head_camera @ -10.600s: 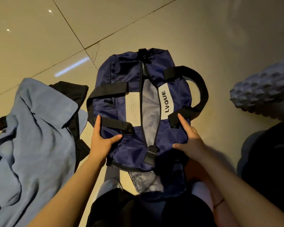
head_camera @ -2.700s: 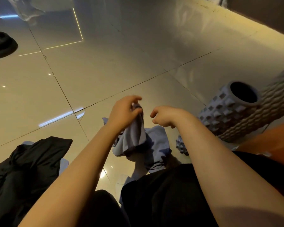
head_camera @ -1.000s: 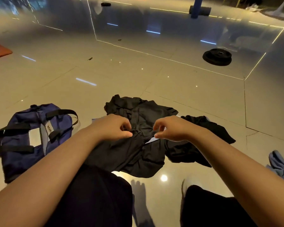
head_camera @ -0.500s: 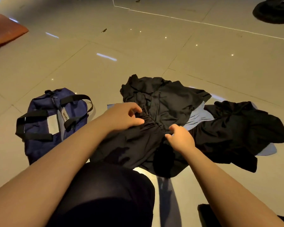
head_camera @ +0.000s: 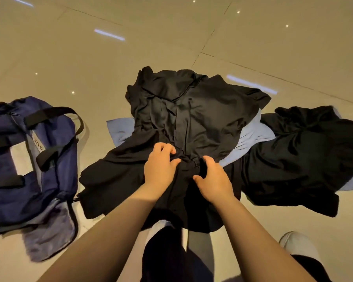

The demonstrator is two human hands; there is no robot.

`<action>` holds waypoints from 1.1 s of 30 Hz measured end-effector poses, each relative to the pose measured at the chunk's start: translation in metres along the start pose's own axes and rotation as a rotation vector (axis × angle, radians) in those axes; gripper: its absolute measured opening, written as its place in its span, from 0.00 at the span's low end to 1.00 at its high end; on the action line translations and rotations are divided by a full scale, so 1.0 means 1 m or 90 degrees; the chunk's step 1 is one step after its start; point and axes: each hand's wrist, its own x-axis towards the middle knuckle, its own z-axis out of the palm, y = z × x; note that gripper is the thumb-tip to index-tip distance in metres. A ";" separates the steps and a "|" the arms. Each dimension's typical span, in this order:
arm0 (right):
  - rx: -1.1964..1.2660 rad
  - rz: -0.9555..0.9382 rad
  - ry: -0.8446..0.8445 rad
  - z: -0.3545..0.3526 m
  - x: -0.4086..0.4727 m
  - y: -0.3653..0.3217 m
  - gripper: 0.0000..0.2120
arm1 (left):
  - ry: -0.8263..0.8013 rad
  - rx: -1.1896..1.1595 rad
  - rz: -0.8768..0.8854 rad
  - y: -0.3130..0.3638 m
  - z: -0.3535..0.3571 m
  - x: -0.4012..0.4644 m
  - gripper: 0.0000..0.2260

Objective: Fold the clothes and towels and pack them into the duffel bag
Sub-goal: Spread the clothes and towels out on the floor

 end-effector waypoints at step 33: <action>-0.400 -0.388 -0.113 -0.028 -0.240 -0.187 0.25 | 0.250 -0.141 -0.177 -0.112 -0.256 -0.284 0.14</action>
